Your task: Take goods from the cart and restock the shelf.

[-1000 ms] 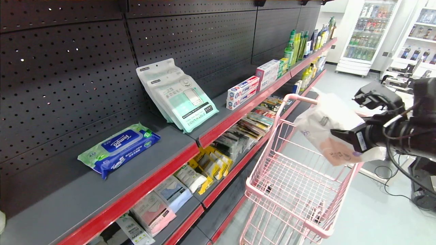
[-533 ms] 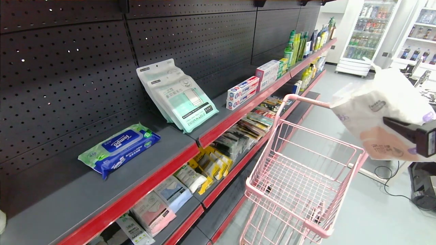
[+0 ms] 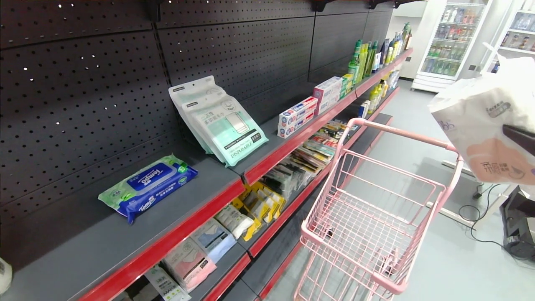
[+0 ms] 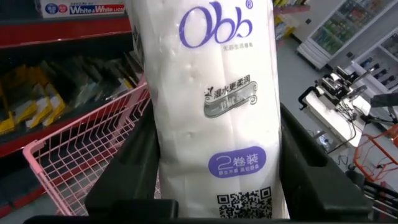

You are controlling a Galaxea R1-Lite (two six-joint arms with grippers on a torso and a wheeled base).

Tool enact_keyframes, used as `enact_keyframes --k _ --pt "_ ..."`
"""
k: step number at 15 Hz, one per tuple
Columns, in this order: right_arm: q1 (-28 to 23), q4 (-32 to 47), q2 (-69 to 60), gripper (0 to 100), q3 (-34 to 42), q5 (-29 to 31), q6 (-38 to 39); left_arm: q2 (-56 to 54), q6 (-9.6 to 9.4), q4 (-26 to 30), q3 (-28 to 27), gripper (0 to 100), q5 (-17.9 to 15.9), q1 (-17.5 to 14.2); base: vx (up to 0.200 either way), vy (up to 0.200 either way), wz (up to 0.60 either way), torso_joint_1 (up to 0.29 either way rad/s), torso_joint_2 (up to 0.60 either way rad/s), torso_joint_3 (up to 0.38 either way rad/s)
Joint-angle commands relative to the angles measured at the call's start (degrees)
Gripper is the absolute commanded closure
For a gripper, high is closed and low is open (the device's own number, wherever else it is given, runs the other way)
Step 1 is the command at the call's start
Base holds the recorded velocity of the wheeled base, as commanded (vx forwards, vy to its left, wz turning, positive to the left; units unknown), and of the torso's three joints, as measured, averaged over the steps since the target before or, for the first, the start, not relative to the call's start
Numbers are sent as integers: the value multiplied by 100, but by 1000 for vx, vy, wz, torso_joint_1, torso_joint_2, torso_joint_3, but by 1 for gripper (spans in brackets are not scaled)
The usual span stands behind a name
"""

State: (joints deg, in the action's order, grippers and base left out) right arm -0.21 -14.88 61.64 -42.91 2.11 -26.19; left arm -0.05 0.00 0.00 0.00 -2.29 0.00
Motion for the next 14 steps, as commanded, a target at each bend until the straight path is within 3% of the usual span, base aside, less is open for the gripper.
enact_keyframes --k 1,14 --pt "-181 -6 -29 100 28 -9 -18 5 0 0 0 0 1 0 0 0 0 168 -344 -178" --pt "-304 -6 -178 100 143 9 -132 5 0 0 0 0 1 0 0 0 0 12 -26 -13"
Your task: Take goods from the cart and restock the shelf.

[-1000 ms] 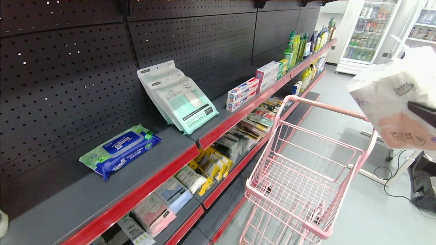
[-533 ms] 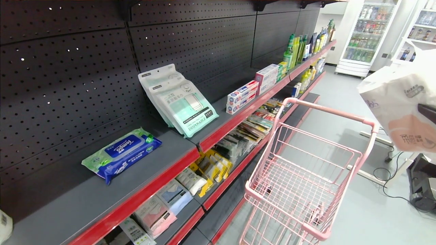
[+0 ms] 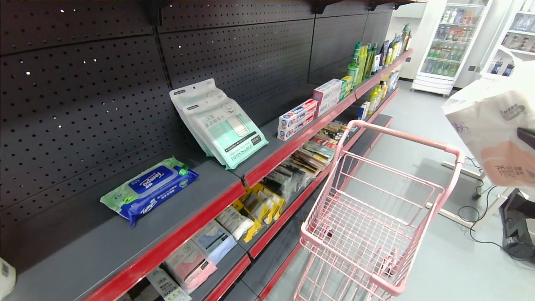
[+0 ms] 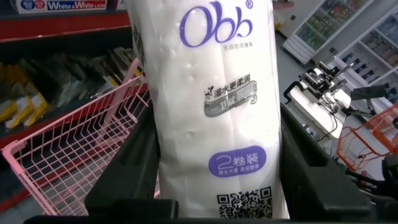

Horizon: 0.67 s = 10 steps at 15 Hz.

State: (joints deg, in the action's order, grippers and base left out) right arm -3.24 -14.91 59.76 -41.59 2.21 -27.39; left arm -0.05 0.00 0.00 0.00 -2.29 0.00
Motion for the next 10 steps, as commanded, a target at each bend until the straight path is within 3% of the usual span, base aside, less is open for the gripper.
enact_keyframes --k 1,10 --pt "-1 -3 10 100 11 -1 -12 5 0 0 0 0 1 0 0 0 0 0 0 0" --pt "34 -3 -52 100 178 -10 -64 5 0 0 0 0 1 0 0 0 0 0 0 0"
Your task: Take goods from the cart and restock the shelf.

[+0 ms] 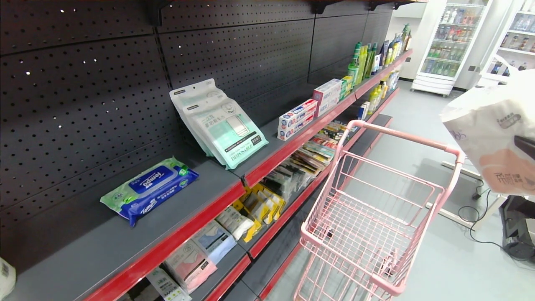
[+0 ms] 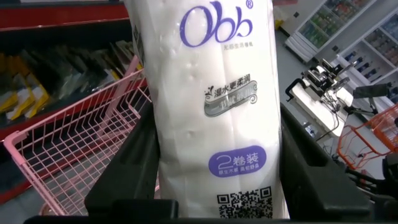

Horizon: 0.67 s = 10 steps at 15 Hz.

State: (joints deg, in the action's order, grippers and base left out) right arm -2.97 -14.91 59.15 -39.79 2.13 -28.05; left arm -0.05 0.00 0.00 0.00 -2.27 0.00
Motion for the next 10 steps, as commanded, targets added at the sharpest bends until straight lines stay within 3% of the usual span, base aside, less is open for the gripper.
enact_keyframes --k 1,10 --pt "25 -3 9 100 -2 -2 -43 5 0 0 0 0 -2 0 0 0 0 0 0 0" --pt "25 -3 -44 100 42 -20 -201 5 -9 0 0 0 16 0 0 0 0 0 0 0"
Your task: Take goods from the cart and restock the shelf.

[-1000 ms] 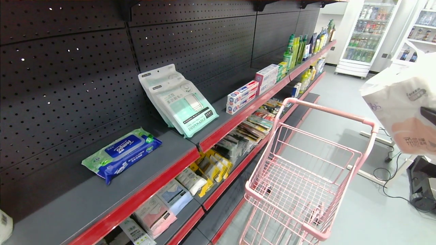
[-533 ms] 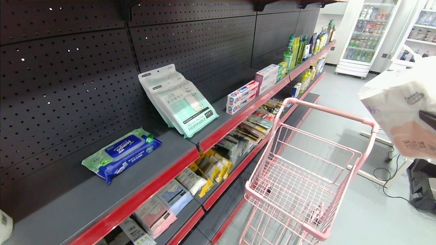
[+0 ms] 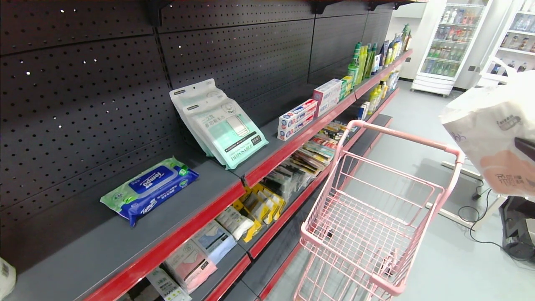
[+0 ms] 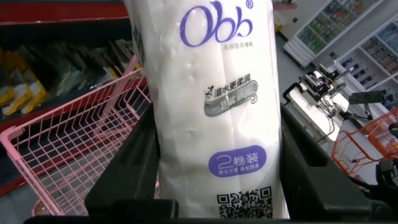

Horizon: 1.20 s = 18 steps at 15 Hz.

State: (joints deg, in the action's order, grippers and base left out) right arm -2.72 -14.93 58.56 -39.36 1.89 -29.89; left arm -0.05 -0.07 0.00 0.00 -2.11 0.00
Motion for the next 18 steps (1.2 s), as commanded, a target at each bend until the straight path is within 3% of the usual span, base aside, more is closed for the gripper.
enact_keyframes --k 1,7,18 --pt "-1 -1 15 100 -1 -4 -17 5 -1 0 0 0 0 0 0 0 0 0 0 0" --pt "8 -1 6 100 69 4 -61 5 -1 0 0 0 0 0 -200 0 0 4 5 1" --pt "17 -1 -152 100 280 -4 -113 5 7 0 0 0 0 0 0 0 0 0 0 0"
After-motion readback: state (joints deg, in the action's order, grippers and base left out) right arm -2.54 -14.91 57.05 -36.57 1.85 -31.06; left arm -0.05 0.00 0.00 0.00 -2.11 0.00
